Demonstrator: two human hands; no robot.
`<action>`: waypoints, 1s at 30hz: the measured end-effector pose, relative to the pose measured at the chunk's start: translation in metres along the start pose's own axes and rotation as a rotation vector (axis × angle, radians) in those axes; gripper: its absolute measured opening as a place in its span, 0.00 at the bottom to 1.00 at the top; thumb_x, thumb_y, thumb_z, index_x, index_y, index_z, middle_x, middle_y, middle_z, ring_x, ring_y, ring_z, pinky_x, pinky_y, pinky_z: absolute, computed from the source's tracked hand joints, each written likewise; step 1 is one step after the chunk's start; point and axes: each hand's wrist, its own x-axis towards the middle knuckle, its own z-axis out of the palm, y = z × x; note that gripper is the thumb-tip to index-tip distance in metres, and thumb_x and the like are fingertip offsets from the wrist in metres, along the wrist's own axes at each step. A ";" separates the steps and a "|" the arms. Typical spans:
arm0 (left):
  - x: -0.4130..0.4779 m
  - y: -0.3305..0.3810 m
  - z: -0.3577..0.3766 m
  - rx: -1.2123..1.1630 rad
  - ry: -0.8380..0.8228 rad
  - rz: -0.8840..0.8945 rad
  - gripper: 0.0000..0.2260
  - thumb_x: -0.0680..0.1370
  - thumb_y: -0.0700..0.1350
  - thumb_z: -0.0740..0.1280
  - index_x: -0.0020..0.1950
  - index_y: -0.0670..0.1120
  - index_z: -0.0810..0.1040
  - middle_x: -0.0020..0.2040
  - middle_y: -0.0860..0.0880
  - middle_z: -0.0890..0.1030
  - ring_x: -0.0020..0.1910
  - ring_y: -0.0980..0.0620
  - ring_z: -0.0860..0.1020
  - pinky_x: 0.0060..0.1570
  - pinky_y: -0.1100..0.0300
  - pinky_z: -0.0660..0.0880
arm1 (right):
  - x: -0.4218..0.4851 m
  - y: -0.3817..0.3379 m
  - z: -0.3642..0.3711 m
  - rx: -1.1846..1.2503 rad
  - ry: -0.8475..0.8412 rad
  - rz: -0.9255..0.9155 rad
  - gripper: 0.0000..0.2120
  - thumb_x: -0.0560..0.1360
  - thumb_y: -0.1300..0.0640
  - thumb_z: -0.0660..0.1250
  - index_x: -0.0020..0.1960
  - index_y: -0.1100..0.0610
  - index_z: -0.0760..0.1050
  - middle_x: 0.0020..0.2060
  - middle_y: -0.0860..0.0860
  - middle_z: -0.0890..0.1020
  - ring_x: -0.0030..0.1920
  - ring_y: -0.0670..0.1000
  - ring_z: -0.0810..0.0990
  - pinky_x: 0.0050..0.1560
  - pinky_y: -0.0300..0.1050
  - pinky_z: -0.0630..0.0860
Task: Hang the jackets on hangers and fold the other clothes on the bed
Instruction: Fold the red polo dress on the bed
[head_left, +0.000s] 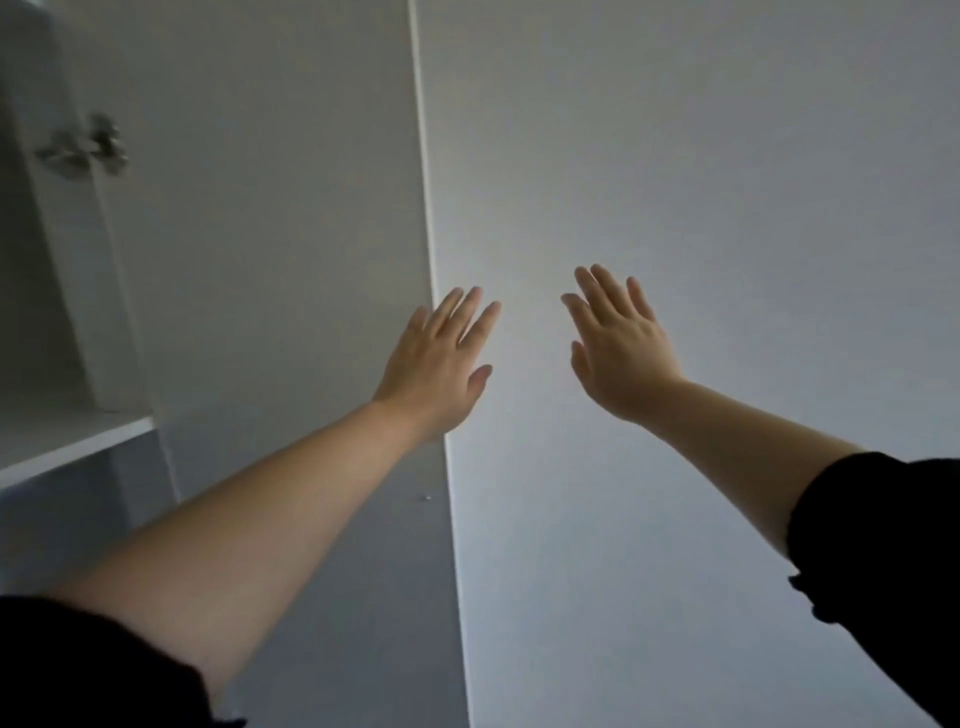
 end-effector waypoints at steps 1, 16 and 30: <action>0.013 0.033 0.007 -0.020 0.001 0.052 0.29 0.82 0.53 0.53 0.79 0.46 0.44 0.79 0.46 0.45 0.78 0.47 0.45 0.74 0.47 0.49 | -0.021 0.030 -0.003 -0.025 -0.022 0.048 0.24 0.78 0.56 0.58 0.72 0.62 0.62 0.76 0.60 0.57 0.77 0.58 0.51 0.75 0.54 0.43; 0.189 0.438 0.093 -0.443 0.122 0.425 0.28 0.82 0.53 0.52 0.79 0.46 0.46 0.79 0.46 0.47 0.78 0.46 0.45 0.74 0.45 0.46 | -0.238 0.349 -0.007 -0.374 -0.194 0.585 0.25 0.79 0.54 0.56 0.74 0.61 0.58 0.76 0.59 0.57 0.76 0.58 0.52 0.75 0.56 0.48; 0.331 0.810 0.170 -0.812 -0.077 0.596 0.28 0.82 0.51 0.55 0.79 0.48 0.46 0.79 0.47 0.46 0.78 0.47 0.44 0.74 0.45 0.45 | -0.411 0.658 0.016 -0.509 -0.411 0.965 0.25 0.80 0.53 0.57 0.73 0.60 0.58 0.75 0.57 0.59 0.76 0.56 0.53 0.76 0.56 0.50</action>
